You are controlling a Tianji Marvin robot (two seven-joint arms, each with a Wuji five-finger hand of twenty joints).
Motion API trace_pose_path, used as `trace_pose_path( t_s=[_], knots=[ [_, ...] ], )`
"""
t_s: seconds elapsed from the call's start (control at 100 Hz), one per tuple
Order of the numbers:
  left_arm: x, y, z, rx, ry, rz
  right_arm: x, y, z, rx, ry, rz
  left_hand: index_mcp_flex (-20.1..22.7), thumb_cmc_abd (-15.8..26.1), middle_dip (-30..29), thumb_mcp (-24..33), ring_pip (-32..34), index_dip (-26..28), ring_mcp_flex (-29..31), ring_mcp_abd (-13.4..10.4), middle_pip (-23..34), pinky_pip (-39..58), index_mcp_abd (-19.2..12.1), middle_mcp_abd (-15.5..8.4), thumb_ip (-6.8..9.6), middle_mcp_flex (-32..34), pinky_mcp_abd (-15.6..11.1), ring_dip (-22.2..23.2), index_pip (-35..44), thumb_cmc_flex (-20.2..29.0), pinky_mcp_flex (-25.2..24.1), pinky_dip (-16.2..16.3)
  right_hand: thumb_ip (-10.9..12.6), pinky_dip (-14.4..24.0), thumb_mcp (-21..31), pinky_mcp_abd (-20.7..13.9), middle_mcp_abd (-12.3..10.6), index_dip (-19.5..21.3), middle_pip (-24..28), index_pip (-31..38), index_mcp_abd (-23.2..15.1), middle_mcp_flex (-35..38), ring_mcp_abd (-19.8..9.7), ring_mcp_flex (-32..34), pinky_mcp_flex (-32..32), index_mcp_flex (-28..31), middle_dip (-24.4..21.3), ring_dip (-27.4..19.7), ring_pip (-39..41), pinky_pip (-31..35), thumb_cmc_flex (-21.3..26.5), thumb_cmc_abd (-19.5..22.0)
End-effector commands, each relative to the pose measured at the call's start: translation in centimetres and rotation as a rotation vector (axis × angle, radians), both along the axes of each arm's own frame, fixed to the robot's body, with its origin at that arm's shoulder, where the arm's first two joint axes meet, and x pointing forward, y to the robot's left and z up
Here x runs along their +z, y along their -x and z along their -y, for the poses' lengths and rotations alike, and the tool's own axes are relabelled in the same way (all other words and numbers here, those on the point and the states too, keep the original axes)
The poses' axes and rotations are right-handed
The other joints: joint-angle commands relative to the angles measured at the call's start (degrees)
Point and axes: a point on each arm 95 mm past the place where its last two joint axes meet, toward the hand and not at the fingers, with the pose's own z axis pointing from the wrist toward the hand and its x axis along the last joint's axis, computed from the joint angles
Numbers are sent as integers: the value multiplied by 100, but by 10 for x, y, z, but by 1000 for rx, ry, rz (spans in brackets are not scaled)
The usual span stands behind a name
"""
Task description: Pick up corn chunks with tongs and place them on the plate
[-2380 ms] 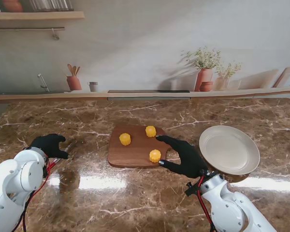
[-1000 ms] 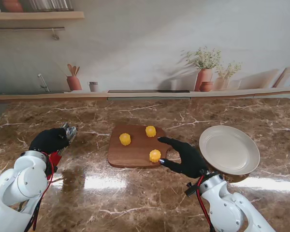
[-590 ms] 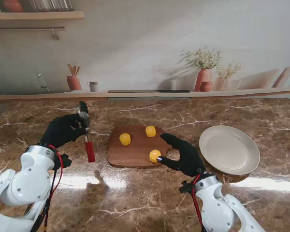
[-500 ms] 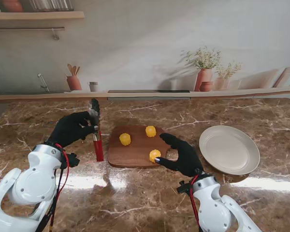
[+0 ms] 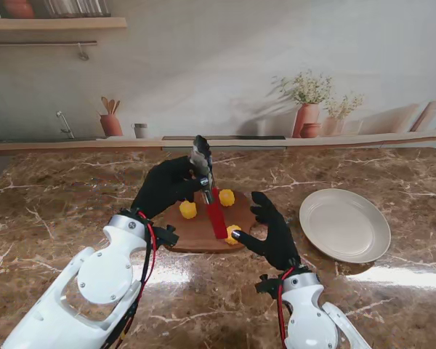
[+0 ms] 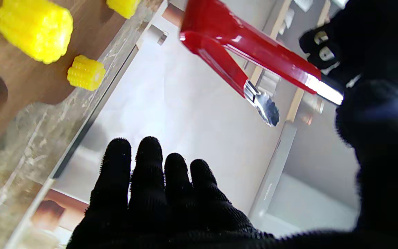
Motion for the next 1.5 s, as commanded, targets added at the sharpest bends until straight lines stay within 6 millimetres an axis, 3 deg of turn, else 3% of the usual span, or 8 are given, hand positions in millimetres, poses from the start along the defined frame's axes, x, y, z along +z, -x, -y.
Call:
trace_pose_path(
  t_s=[0.0, 0.32, 0.5, 0.75, 0.85, 1.02, 1.17, 1.49],
  knots=[
    [-6, 1, 11, -12, 32, -14, -4, 8, -7, 17, -16, -18, 433, 216, 82, 293, -98, 255, 158, 212, -44, 4, -474, 40, 47, 258, 3, -24, 151, 504, 63, -30, -252, -36, -164, -74, 12, 158, 66, -21, 96, -298, -32, -238, -116, -288, 134, 143, 43, -155, -89, -18],
    [-11, 5, 33, -81, 100, -22, -1, 4, -11, 126, -244, -86, 405, 260, 127, 227, -82, 328, 125, 210, -68, 52, -508, 17, 60, 228, -27, 8, 107, 523, -1, 5, -440, 100, -365, 156, 35, 208, -36, -274, 125, -468, 158, -531, -314, -367, 69, 90, -115, -416, -105, 62],
    [-12, 6, 40, -118, 117, -30, -1, 1, -16, 197, -344, -119, 394, 285, 143, 194, -83, 356, 110, 209, -76, 48, -522, 17, 68, 210, -29, 18, 93, 539, -22, 16, -474, 256, -406, 311, 31, 197, 2, -229, 89, -58, 223, -72, 19, -85, 31, 151, 52, -262, -86, 74],
    [-16, 6, 48, -138, 144, -35, -3, -2, -26, 240, -427, -163, 392, 301, 165, 147, -63, 394, 69, 221, -74, 57, -531, 10, 78, 201, -38, 53, 80, 550, -70, 52, -520, 1051, -634, 981, -121, 226, -53, -480, 26, -443, 436, -45, 138, -530, 141, 470, 164, 206, 257, 126],
    [-18, 5, 49, -139, 151, -41, -4, -4, -31, 238, -449, -168, 398, 297, 172, 139, -63, 403, 53, 228, -72, 57, -532, 10, 83, 205, -41, 62, 74, 552, -98, 69, -533, 1245, -711, 1071, -191, 318, 103, -469, -69, -309, 341, 224, 330, -456, 248, 632, 365, 393, 429, 131],
    [-22, 3, 49, -131, 153, -46, -5, -4, -37, 192, -459, -155, 410, 298, 180, 139, -47, 419, 45, 235, -69, 65, -538, 16, 88, 207, -44, 83, 73, 551, -117, 97, -542, 1913, -947, 1021, -489, 323, 757, -229, -374, 336, -56, 1174, 1045, 18, 836, 1557, 1370, 1318, 904, 109],
    [-24, 4, 48, -127, 161, -50, -7, -3, -43, 168, -456, -154, 415, 300, 183, 139, -44, 430, 33, 234, -66, 64, -547, 8, 87, 211, -50, 93, 71, 546, -132, 118, -550, 2208, -1067, 919, -564, 246, 978, -69, -455, 611, -211, 1450, 1419, 301, 1051, 2020, 2050, 2003, 1188, 68],
    [-27, 5, 43, -111, 170, -54, -4, -3, -47, 116, -560, -220, 403, 314, 184, 132, -52, 450, 10, 227, -67, 48, -580, -7, 86, 203, -62, 102, 60, 536, -153, 152, -623, 2083, -1187, 882, -1015, -194, 2621, 56, -349, 1570, -359, 1752, 1656, 795, 2731, 2989, 3584, 2527, 1701, -54]
  ],
)
